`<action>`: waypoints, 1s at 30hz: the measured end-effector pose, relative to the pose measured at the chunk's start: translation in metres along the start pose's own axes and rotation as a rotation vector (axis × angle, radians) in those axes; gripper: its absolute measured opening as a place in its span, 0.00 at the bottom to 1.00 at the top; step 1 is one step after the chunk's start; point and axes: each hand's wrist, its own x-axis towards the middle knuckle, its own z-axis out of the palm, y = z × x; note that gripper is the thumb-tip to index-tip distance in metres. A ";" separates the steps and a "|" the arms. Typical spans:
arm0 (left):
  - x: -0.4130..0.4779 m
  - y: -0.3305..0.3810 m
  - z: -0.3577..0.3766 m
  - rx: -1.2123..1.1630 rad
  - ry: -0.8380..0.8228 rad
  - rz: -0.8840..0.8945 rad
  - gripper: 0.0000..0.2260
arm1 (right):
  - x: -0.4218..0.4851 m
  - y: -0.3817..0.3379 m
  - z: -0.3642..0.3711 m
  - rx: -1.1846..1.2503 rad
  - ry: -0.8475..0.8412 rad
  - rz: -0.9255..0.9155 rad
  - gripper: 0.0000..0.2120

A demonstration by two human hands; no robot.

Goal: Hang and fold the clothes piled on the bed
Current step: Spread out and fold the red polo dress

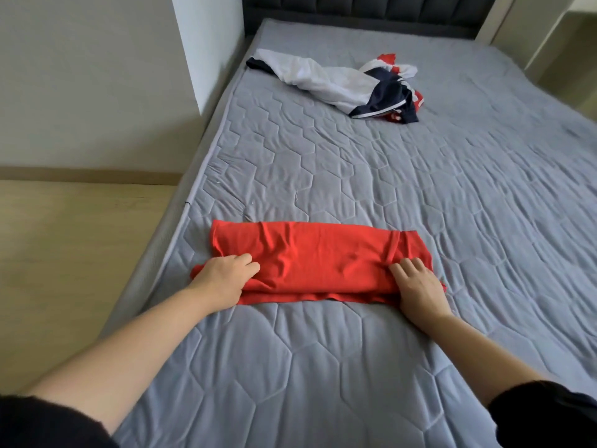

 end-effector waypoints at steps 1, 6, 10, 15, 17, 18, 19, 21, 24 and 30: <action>0.001 0.000 -0.001 0.002 -0.055 -0.021 0.11 | -0.003 -0.001 0.000 0.030 -0.016 0.037 0.19; 0.012 -0.007 -0.024 -0.102 -0.362 -0.016 0.08 | -0.012 0.008 -0.005 0.238 -0.136 0.143 0.20; 0.044 0.010 -0.052 -0.282 -0.189 -0.196 0.18 | 0.005 0.016 -0.010 0.635 -0.052 0.457 0.05; 0.099 0.077 -0.055 -0.243 0.204 -0.117 0.26 | 0.041 0.036 -0.007 0.679 0.086 1.015 0.10; 0.116 0.095 -0.044 -0.132 0.107 -0.076 0.28 | 0.050 0.045 -0.003 0.706 -0.024 1.027 0.15; 0.122 0.100 -0.035 -0.110 0.040 -0.068 0.28 | 0.054 0.049 0.000 0.727 -0.069 1.019 0.18; 0.125 0.102 -0.026 -0.110 -0.013 -0.062 0.28 | 0.059 0.050 0.002 0.746 -0.100 1.010 0.21; 0.125 0.106 -0.007 -0.120 -0.059 -0.077 0.29 | 0.066 0.051 0.005 0.800 -0.097 1.012 0.20; 0.113 0.107 0.019 -0.134 -0.045 -0.138 0.28 | 0.070 0.053 0.011 0.890 0.063 1.094 0.17; 0.113 0.104 0.036 -0.154 0.043 -0.171 0.28 | 0.036 0.068 0.028 0.879 0.111 1.393 0.14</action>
